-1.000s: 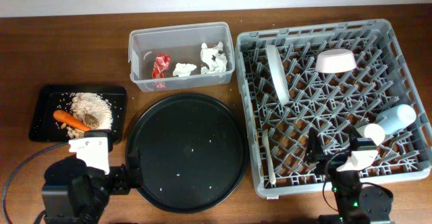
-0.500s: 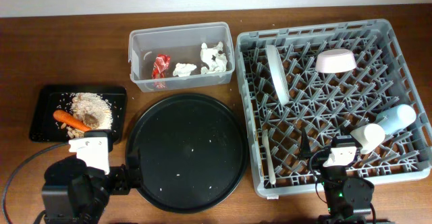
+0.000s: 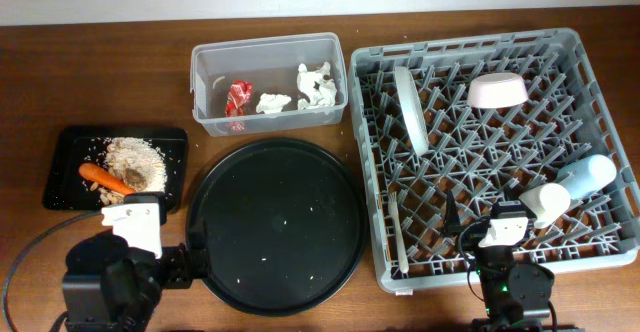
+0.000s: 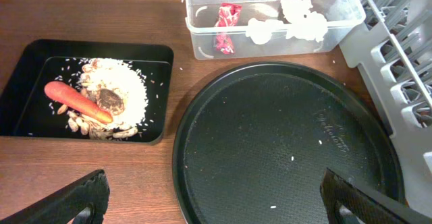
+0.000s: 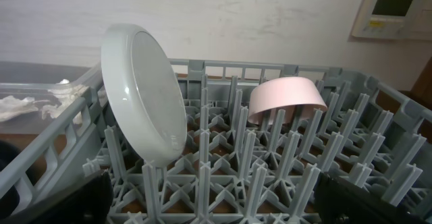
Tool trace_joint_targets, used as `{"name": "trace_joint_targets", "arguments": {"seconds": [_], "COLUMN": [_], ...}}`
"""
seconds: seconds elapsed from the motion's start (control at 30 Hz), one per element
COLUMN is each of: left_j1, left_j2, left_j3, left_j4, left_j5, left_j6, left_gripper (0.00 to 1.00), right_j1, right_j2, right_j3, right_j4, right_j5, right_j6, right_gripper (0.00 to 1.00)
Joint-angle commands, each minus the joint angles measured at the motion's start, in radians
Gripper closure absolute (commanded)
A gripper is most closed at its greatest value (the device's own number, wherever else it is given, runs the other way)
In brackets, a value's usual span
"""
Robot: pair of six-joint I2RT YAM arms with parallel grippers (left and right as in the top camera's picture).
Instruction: Sort waste into correct bins and load items into the dishwasher rack
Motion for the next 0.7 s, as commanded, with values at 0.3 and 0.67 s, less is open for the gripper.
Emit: {"name": "trace_joint_targets", "arguments": {"seconds": [0.3, 0.67], "left_j1": [0.013, 0.0], "left_j2": [-0.511, -0.568], "left_j3": [-0.922, -0.99], "left_j4": [1.041, 1.015], "left_j5": [0.024, -0.009], "left_j6": [0.001, 0.069], "left_gripper": [0.0, 0.01], "right_j1": [0.006, 0.006], "right_j2": [-0.008, -0.008], "right_j3": [-0.009, -0.009], "right_j4": [0.0, 0.0], "right_j5": [-0.006, -0.006], "right_j6": [-0.007, -0.007], "right_gripper": [0.02, 0.02]}}
